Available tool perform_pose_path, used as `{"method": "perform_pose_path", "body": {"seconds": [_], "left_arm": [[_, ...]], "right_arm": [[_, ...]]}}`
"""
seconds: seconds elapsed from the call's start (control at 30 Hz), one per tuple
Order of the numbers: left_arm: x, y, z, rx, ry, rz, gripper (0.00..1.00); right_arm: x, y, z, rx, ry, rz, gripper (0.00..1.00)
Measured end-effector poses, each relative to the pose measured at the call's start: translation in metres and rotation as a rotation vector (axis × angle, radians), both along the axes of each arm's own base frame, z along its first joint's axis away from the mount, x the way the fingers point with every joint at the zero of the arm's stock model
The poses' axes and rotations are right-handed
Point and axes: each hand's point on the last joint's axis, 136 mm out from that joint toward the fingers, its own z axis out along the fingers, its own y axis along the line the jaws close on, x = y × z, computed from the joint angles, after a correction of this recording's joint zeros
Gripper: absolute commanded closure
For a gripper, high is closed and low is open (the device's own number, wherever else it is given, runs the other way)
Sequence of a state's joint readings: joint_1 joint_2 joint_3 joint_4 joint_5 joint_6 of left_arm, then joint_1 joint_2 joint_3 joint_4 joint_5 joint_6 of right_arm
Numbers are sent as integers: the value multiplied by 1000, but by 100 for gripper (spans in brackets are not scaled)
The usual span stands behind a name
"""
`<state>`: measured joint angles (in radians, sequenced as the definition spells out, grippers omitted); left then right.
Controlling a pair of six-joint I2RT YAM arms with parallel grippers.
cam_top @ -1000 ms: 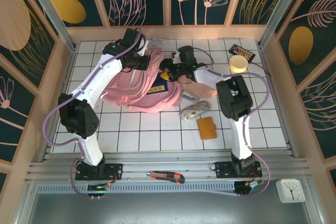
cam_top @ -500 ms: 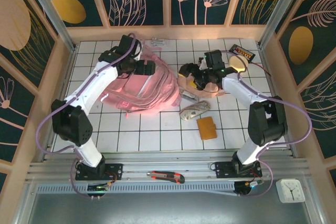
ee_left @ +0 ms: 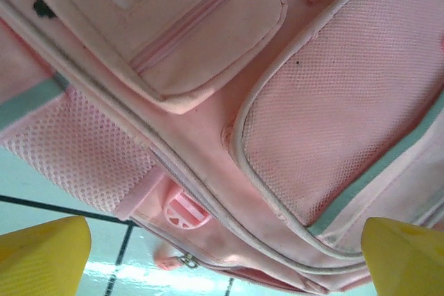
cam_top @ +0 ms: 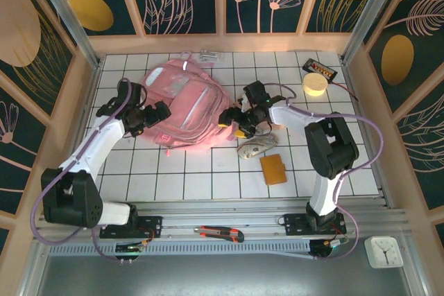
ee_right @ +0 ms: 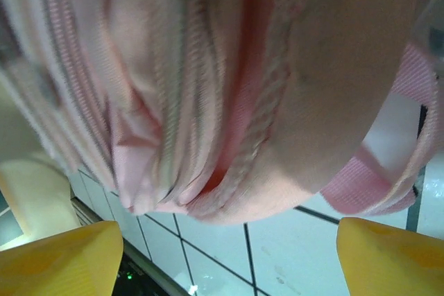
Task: Pack the student bag
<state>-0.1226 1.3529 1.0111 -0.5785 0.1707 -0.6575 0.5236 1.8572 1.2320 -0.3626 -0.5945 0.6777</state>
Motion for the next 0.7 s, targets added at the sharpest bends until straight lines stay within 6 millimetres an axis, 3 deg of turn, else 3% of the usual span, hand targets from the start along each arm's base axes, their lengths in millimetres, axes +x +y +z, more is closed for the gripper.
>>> {"method": "perform_pose_path", "body": {"seconds": [0.23,0.4,0.53,0.7], "left_arm": [[-25,13,-34,-177,15,134,1],[-31,11,-49,-252,32,169,1],[-26,11,-43,-267,-2,166,1],[-21,16,-33,-235,-37,153,1]], "right_arm": [[18,7,-20,-8,-14,-19,33],[26,10,-26,-6,-17,-41,77],[33,11,-24,-13,-32,-54,100],[51,12,-2,-26,-90,-54,100]]}}
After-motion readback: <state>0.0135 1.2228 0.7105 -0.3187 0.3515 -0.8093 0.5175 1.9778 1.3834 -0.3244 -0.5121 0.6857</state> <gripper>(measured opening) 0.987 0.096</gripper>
